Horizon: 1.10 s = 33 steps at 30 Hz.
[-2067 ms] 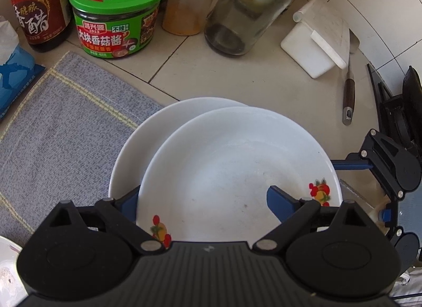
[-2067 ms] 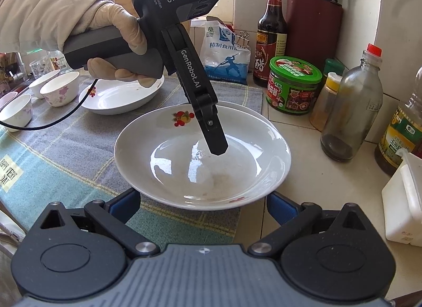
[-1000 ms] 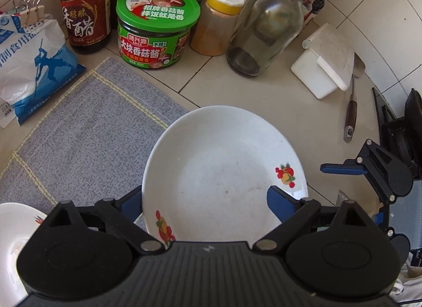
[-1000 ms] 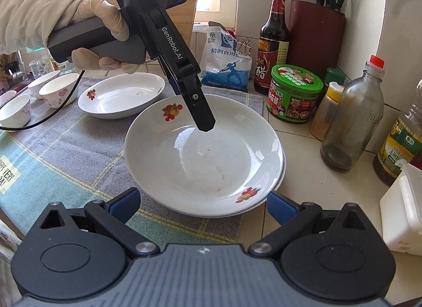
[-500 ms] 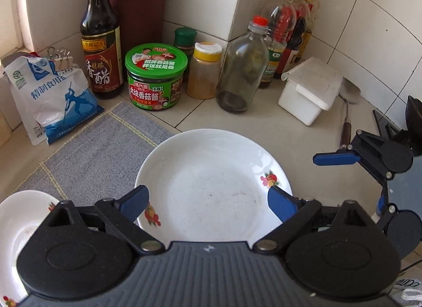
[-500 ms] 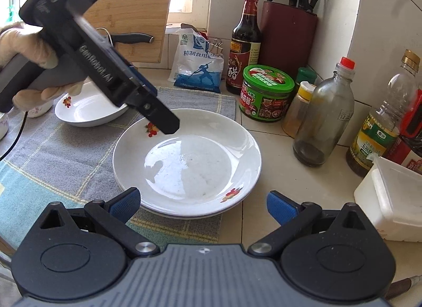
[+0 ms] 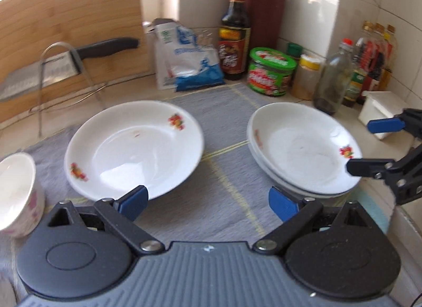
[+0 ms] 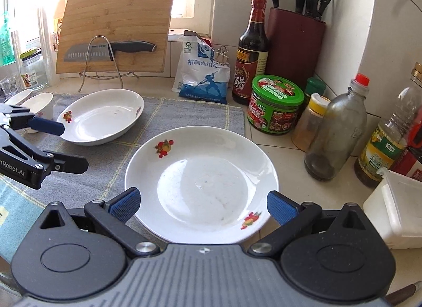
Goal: Organize plates and bowls
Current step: 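Move the right gripper to the rim of the white flower plate, then close the right gripper on the flower plate's rim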
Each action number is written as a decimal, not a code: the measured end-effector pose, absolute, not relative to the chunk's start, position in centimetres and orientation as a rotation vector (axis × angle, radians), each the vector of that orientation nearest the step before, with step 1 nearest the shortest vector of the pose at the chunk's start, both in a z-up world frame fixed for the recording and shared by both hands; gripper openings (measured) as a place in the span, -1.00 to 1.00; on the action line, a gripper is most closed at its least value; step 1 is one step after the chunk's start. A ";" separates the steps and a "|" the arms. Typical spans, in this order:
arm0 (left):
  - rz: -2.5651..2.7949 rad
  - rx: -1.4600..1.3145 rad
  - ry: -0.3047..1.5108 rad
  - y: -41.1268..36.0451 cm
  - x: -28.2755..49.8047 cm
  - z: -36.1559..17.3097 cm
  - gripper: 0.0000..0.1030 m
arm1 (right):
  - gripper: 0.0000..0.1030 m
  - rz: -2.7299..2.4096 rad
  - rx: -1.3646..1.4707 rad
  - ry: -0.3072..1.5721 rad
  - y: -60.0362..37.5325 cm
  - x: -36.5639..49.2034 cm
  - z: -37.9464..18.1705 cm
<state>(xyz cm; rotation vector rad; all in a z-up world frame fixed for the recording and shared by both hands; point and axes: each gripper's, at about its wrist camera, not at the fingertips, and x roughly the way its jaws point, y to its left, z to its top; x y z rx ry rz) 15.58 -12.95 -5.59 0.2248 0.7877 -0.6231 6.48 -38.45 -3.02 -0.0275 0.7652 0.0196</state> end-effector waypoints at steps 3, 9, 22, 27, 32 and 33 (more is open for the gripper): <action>-0.512 0.239 0.800 -10.5 16.2 -6.8 0.89 | 1.00 0.063 -0.047 0.756 -37.0 7.4 -2.6; -0.414 0.211 0.794 -7.9 17.7 -8.3 0.89 | 1.00 0.150 -0.064 0.762 -34.7 9.2 -2.3; -0.459 0.226 0.802 -10.2 20.1 -10.2 1.00 | 1.00 0.408 -0.139 0.820 -32.6 16.9 -2.6; -0.463 0.219 0.787 -10.2 20.4 -10.4 1.00 | 1.00 0.500 -0.167 0.848 -32.1 20.7 -3.1; -0.453 0.208 0.773 -10.3 20.8 -10.6 1.00 | 1.00 0.566 -0.210 0.862 -31.5 24.0 -3.7; -0.450 0.206 0.771 -10.4 20.8 -10.6 1.00 | 1.00 0.578 -0.215 0.863 -31.4 24.6 -3.8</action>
